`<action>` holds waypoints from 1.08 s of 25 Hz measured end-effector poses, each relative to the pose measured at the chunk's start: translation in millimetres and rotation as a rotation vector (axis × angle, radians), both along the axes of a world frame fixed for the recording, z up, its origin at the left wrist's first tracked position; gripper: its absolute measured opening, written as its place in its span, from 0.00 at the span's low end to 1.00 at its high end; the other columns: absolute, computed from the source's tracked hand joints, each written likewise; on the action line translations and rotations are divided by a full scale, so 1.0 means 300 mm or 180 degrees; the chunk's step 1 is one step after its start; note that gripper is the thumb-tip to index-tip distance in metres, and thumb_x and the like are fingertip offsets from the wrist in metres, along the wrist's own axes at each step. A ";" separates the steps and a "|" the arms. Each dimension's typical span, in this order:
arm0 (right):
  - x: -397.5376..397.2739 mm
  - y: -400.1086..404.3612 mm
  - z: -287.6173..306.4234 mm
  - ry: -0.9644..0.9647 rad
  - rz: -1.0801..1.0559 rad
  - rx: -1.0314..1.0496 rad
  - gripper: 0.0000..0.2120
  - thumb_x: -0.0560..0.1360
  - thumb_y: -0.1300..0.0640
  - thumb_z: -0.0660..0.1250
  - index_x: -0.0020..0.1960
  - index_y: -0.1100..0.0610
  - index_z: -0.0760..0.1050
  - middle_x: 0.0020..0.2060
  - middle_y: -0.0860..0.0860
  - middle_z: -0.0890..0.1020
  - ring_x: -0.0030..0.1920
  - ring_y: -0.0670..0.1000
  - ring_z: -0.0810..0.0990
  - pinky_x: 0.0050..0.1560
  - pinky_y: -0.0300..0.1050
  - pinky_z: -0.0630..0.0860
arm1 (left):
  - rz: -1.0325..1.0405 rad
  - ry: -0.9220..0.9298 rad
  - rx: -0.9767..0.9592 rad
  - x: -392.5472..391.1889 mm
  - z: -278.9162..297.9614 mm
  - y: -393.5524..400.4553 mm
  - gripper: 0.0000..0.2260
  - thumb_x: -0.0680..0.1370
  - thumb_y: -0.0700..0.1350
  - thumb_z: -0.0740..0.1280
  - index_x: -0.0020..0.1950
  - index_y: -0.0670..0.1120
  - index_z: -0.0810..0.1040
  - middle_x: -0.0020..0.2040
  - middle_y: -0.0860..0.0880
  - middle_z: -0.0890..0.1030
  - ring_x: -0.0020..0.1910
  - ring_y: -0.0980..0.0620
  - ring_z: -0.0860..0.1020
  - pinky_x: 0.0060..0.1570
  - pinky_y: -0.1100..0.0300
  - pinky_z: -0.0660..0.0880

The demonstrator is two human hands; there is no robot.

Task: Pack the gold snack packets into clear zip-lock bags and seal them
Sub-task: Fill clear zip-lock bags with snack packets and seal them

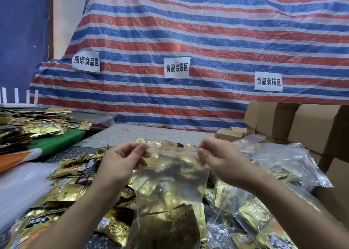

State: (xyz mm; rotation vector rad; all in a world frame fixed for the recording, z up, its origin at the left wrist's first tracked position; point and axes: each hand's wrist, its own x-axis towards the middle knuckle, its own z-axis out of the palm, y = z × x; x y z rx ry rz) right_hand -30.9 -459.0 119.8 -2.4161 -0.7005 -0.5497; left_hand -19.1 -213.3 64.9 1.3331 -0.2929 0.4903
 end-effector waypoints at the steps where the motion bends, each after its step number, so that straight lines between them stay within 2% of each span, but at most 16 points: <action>1: -0.007 0.010 -0.006 0.0050 -0.0030 -0.0150 0.06 0.82 0.52 0.62 0.47 0.48 0.74 0.42 0.45 0.80 0.43 0.46 0.79 0.47 0.49 0.79 | 0.0010 -0.0032 0.0003 -0.002 0.001 -0.009 0.09 0.70 0.48 0.69 0.43 0.44 0.84 0.34 0.46 0.84 0.29 0.55 0.78 0.28 0.67 0.75; 2: -0.016 0.024 -0.010 0.0009 -0.0065 -0.0368 0.05 0.80 0.48 0.62 0.52 0.47 0.73 0.45 0.43 0.79 0.46 0.44 0.78 0.50 0.47 0.79 | 0.0013 -0.0050 -0.0016 -0.004 0.001 -0.020 0.09 0.71 0.47 0.69 0.44 0.42 0.84 0.35 0.45 0.84 0.29 0.55 0.79 0.28 0.67 0.75; 4: -0.025 0.057 -0.013 -0.0225 -0.0191 -0.0933 0.23 0.75 0.35 0.61 0.63 0.48 0.70 0.48 0.41 0.77 0.48 0.43 0.77 0.52 0.44 0.78 | -0.0021 -0.0076 -0.0076 -0.007 0.002 -0.048 0.08 0.74 0.45 0.67 0.46 0.40 0.82 0.35 0.46 0.84 0.29 0.53 0.80 0.28 0.64 0.77; 5: -0.025 0.079 -0.013 -0.0350 -0.0269 -0.1188 0.30 0.72 0.30 0.61 0.65 0.48 0.69 0.48 0.41 0.77 0.48 0.44 0.77 0.52 0.44 0.77 | -0.0032 -0.0115 -0.0083 -0.008 0.001 -0.061 0.08 0.75 0.45 0.67 0.46 0.40 0.81 0.35 0.46 0.83 0.29 0.53 0.80 0.29 0.63 0.78; 7: -0.020 0.124 -0.035 -0.0494 -0.0280 -0.1518 0.34 0.68 0.26 0.62 0.65 0.47 0.68 0.52 0.43 0.79 0.49 0.46 0.76 0.57 0.48 0.73 | -0.0030 -0.0223 -0.0067 -0.011 -0.007 -0.082 0.09 0.75 0.46 0.66 0.47 0.41 0.80 0.35 0.47 0.82 0.29 0.52 0.80 0.31 0.62 0.79; 9: -0.006 0.163 -0.078 -0.0434 -0.0184 -0.1613 0.33 0.67 0.25 0.65 0.61 0.47 0.68 0.54 0.44 0.79 0.51 0.48 0.76 0.59 0.51 0.71 | 0.0009 -0.0290 -0.0024 -0.014 -0.021 -0.096 0.09 0.76 0.45 0.66 0.48 0.41 0.80 0.36 0.47 0.82 0.29 0.53 0.78 0.31 0.62 0.78; 11: 0.007 0.190 -0.123 -0.0104 -0.0103 -0.1530 0.33 0.65 0.25 0.67 0.58 0.48 0.70 0.52 0.46 0.81 0.49 0.50 0.78 0.54 0.51 0.75 | 0.0094 -0.0278 0.0083 -0.013 -0.043 -0.102 0.07 0.78 0.43 0.66 0.48 0.41 0.81 0.36 0.45 0.81 0.29 0.53 0.77 0.31 0.63 0.77; 14: 0.023 0.211 -0.195 0.0333 0.0072 -0.1502 0.27 0.67 0.28 0.68 0.51 0.49 0.77 0.43 0.48 0.83 0.43 0.51 0.81 0.47 0.50 0.80 | 0.0249 -0.0169 0.0395 -0.009 -0.097 -0.089 0.05 0.79 0.41 0.66 0.48 0.45 0.82 0.35 0.45 0.82 0.30 0.54 0.78 0.30 0.64 0.76; 16: 0.036 0.216 -0.250 0.0408 0.0120 -0.1491 0.22 0.71 0.33 0.67 0.49 0.50 0.79 0.42 0.50 0.80 0.44 0.52 0.78 0.47 0.51 0.78 | 0.0269 -0.0021 0.0483 -0.018 -0.141 -0.074 0.05 0.77 0.47 0.68 0.49 0.48 0.82 0.35 0.45 0.83 0.31 0.52 0.80 0.29 0.64 0.75; 18: 0.044 0.221 -0.297 0.0543 0.0290 -0.1432 0.19 0.75 0.36 0.64 0.51 0.50 0.78 0.44 0.52 0.77 0.48 0.53 0.75 0.49 0.54 0.77 | 0.0371 0.0173 0.0834 -0.029 -0.192 -0.060 0.12 0.72 0.58 0.68 0.49 0.53 0.80 0.36 0.47 0.84 0.31 0.53 0.81 0.29 0.64 0.74; 20: 0.046 0.228 -0.331 0.0761 0.0418 -0.1274 0.22 0.75 0.33 0.60 0.54 0.50 0.76 0.45 0.52 0.79 0.48 0.54 0.77 0.49 0.56 0.77 | 0.0473 0.0326 0.1242 -0.036 -0.239 -0.051 0.17 0.68 0.64 0.67 0.49 0.56 0.79 0.38 0.53 0.85 0.33 0.58 0.81 0.31 0.67 0.73; 23: 0.050 0.229 -0.365 0.0876 0.0259 -0.1010 0.28 0.71 0.30 0.56 0.55 0.51 0.74 0.43 0.50 0.80 0.43 0.53 0.79 0.44 0.52 0.77 | 0.0431 0.0284 0.1690 -0.039 -0.267 -0.048 0.19 0.69 0.67 0.61 0.44 0.54 0.80 0.38 0.62 0.83 0.35 0.62 0.80 0.33 0.70 0.71; 25: 0.052 0.234 -0.374 0.0931 0.0246 -0.0874 0.24 0.74 0.33 0.59 0.51 0.54 0.74 0.40 0.50 0.79 0.39 0.52 0.76 0.41 0.50 0.73 | 0.0369 0.0116 0.1705 -0.041 -0.269 -0.049 0.21 0.70 0.67 0.59 0.39 0.53 0.81 0.35 0.60 0.83 0.34 0.62 0.80 0.33 0.70 0.71; 27: 0.050 0.241 -0.372 0.1021 0.0316 -0.0684 0.19 0.77 0.39 0.61 0.49 0.55 0.75 0.39 0.52 0.79 0.38 0.53 0.74 0.40 0.51 0.72 | 0.0399 0.0013 0.1620 -0.044 -0.272 -0.055 0.20 0.71 0.65 0.59 0.38 0.52 0.81 0.35 0.58 0.84 0.34 0.62 0.81 0.35 0.71 0.72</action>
